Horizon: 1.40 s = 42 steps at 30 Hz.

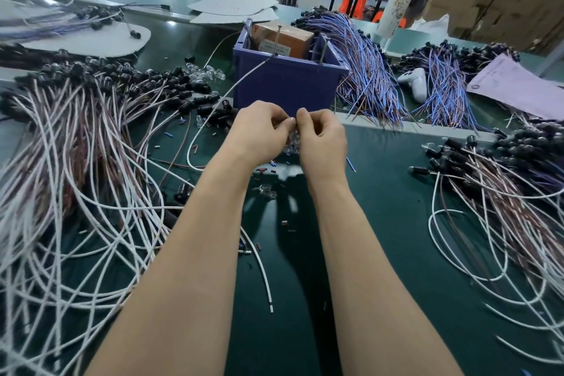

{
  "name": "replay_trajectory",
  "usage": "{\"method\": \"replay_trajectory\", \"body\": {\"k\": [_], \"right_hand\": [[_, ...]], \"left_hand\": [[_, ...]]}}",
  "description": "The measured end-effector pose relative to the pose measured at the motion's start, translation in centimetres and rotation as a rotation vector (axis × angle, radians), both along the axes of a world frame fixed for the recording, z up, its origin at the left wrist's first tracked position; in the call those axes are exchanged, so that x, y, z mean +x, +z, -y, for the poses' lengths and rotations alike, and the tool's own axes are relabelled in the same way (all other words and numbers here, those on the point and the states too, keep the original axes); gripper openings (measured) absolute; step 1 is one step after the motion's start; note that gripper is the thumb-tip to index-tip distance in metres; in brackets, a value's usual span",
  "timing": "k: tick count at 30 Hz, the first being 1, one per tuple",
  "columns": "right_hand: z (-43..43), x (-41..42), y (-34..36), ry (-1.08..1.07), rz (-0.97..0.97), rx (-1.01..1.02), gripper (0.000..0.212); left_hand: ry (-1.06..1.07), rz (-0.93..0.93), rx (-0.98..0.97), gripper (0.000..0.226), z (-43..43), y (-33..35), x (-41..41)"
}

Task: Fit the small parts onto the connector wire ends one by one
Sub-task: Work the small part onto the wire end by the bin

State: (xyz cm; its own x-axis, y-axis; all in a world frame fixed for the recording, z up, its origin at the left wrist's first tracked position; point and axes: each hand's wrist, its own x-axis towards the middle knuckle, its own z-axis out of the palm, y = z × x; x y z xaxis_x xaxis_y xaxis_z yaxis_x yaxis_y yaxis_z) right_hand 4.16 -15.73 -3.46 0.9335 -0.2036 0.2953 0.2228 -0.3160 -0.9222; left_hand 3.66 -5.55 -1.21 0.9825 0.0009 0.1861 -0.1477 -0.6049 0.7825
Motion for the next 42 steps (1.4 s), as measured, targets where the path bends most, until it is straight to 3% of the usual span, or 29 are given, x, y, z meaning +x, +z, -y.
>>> {"method": "replay_trajectory", "body": {"k": [1,4,6,8,11,13,16,20,34,39,42], "right_hand": [[0.1,0.0,0.0,0.03,-0.03,0.074,0.023],[1.1,0.5,0.2,0.236,-0.185,0.563,0.027],[1.0,0.5,0.0,0.313,-0.252,0.692,0.03],[-0.4,0.1,-0.3,0.331,-0.275,0.649,0.032],[-1.5,-0.4,-1.0,0.255,-0.249,0.299,0.034],[-0.4,0.2,-0.9,0.196,-0.169,0.198,0.036],[0.3,0.5,-0.4,0.164,-0.173,0.285,0.03],[0.4,0.4,-0.4,0.259,-0.253,0.609,0.028],[2.2,0.3,-0.1,0.402,-0.302,0.62,0.018],[1.1,0.3,0.6,0.358,-0.334,0.874,0.034],[0.5,0.4,0.7,0.291,-0.394,0.93,0.026]], "left_hand": [[-0.021,0.009,-0.005,0.019,-0.1,0.0,-0.1],[-0.125,0.022,-0.079,0.016,-0.9,0.0,-0.4],[-0.195,-0.003,-0.151,0.013,-0.7,0.4,-0.7],[-0.253,0.032,-0.164,0.012,0.7,1.0,-0.7],[-0.144,0.109,-0.141,0.012,2.0,1.6,-0.4],[-0.109,0.079,-0.135,0.013,1.3,1.3,-0.1],[-0.096,0.005,-0.098,0.015,0.1,0.6,0.0],[-0.056,-0.035,-0.136,0.016,-0.4,-0.2,0.3],[-0.085,-0.03,-0.2,0.017,-0.8,-0.8,0.3],[-0.116,0.031,-0.298,0.01,-1.0,-0.4,0.0],[-0.127,0.029,-0.281,0.009,-1.2,-0.4,-0.1]]}}
